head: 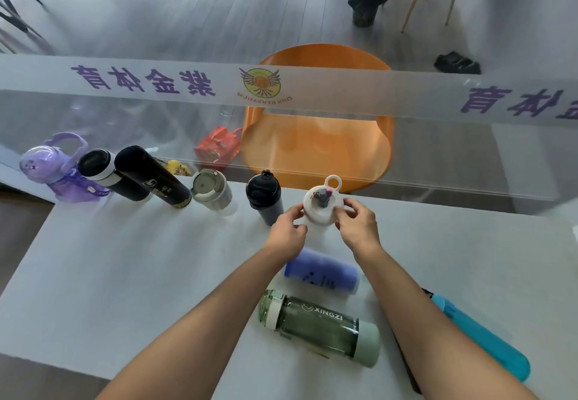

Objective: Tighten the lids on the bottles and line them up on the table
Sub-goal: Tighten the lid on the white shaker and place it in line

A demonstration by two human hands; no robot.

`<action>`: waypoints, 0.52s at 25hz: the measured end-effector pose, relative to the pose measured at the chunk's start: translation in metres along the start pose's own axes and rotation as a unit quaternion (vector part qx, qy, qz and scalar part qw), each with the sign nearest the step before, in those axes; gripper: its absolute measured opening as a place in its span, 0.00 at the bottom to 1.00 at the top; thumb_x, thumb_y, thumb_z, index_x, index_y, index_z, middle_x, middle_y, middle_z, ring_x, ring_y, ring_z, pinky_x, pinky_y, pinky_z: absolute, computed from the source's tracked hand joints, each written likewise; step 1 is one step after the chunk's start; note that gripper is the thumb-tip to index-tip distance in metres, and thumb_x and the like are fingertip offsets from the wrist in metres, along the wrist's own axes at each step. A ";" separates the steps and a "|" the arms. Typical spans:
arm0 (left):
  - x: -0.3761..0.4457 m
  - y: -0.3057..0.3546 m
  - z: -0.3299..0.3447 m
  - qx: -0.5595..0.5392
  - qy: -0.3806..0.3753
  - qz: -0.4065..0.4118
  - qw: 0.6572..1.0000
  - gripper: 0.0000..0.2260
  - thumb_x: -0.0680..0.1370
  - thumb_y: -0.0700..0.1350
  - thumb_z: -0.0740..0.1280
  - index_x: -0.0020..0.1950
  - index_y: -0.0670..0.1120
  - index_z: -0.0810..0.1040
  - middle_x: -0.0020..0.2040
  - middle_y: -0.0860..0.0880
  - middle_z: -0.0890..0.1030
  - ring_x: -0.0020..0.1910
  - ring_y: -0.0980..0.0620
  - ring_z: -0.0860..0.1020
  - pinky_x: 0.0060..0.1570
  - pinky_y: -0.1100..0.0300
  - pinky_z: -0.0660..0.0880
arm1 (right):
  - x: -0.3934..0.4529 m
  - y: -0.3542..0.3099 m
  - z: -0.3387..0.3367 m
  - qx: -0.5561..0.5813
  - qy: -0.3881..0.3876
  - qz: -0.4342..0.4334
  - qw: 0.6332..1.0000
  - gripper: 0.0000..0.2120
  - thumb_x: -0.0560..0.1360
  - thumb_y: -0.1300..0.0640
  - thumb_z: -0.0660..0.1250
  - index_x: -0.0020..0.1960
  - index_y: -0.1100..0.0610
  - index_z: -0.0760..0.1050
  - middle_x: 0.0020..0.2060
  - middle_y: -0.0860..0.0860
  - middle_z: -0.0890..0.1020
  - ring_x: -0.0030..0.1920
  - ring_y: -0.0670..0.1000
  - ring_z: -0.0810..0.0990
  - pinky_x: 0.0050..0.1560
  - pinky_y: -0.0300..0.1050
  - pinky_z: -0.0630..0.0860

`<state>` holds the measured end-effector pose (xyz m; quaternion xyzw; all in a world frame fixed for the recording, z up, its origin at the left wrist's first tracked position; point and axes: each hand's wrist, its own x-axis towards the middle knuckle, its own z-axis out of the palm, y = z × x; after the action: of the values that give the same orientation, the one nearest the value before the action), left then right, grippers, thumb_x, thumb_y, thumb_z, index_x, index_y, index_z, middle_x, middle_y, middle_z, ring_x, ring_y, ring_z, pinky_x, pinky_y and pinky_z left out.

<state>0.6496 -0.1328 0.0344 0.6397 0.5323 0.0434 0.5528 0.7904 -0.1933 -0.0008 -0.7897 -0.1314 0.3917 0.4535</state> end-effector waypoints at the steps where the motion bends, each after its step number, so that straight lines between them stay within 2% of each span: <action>1: 0.002 -0.001 0.000 0.001 -0.003 -0.003 1.000 0.25 0.77 0.33 0.58 0.73 0.47 0.70 0.68 0.47 0.76 0.48 0.43 0.79 0.62 0.48 0.75 | 0.003 0.002 0.002 -0.003 -0.004 0.004 1.000 0.13 0.77 0.53 0.68 0.62 0.53 0.79 0.53 0.55 0.85 0.53 0.58 0.84 0.60 0.57 0.80; 6: 0.006 -0.005 -0.001 -0.010 -0.011 -0.005 1.000 0.25 0.77 0.33 0.58 0.74 0.47 0.68 0.70 0.49 0.74 0.45 0.52 0.76 0.59 0.53 0.74 | 0.008 0.008 0.007 -0.016 -0.010 0.011 1.000 0.16 0.77 0.53 0.69 0.64 0.54 0.78 0.55 0.56 0.85 0.54 0.57 0.84 0.61 0.58 0.80; 8: 0.007 -0.005 -0.002 -0.016 -0.010 -0.010 1.000 0.25 0.78 0.34 0.58 0.75 0.49 0.67 0.71 0.50 0.74 0.49 0.52 0.76 0.62 0.52 0.73 | 0.007 0.007 0.007 -0.021 -0.010 0.007 1.000 0.16 0.78 0.53 0.69 0.64 0.54 0.77 0.55 0.56 0.85 0.54 0.57 0.84 0.61 0.58 0.80; 13: 0.007 -0.011 -0.007 0.006 -0.039 -0.018 0.999 0.26 0.79 0.36 0.58 0.77 0.50 0.64 0.74 0.50 0.71 0.65 0.49 0.74 0.63 0.59 0.68 | 0.000 0.004 0.008 -0.042 -0.012 0.007 0.999 0.16 0.79 0.51 0.68 0.65 0.55 0.76 0.57 0.56 0.84 0.55 0.57 0.82 0.62 0.56 0.79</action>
<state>0.6411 -0.1257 0.0248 0.6342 0.5219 0.0052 0.5704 0.7841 -0.1907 -0.0057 -0.8041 -0.1476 0.3990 0.4152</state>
